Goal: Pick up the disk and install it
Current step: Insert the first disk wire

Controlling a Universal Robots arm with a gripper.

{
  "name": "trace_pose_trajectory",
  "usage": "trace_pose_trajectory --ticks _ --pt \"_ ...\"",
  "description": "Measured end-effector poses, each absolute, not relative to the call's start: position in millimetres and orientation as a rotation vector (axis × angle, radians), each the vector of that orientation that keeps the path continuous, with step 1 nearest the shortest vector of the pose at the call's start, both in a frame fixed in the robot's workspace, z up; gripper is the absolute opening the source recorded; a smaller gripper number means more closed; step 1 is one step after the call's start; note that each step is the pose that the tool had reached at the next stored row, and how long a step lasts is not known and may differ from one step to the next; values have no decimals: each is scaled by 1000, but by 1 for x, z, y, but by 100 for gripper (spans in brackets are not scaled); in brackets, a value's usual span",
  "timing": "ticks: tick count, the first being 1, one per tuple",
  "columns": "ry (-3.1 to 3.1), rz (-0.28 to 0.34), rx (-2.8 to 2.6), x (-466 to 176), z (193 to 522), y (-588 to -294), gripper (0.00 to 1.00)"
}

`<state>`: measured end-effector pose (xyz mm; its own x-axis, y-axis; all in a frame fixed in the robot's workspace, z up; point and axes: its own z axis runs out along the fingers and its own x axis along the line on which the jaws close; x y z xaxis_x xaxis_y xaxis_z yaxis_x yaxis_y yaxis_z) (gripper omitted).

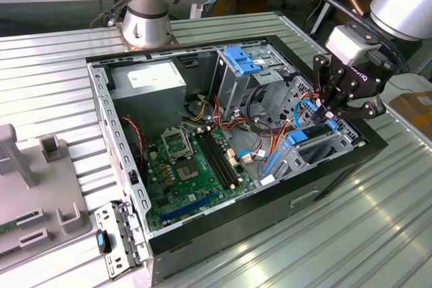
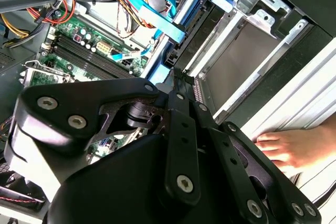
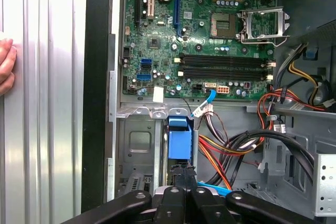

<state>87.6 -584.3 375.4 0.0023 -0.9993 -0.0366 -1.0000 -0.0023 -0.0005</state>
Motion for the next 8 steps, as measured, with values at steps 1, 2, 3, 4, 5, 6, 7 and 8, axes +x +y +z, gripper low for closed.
trace_pose_trajectory --ticks 1,2,3,4,5,6,7,8 --pt "2200 40 -2205 88 375 -584 11" --pt "2200 40 -2205 88 375 -584 11" --pt "2200 40 -2205 88 375 -584 11" --pt "2200 40 -2205 88 375 -584 11" --pt "2200 40 -2205 88 375 -584 11" --pt "2200 40 -2205 88 375 -584 11" --pt "2200 40 -2205 88 375 -584 11" --pt "2200 40 -2205 89 375 -584 11"
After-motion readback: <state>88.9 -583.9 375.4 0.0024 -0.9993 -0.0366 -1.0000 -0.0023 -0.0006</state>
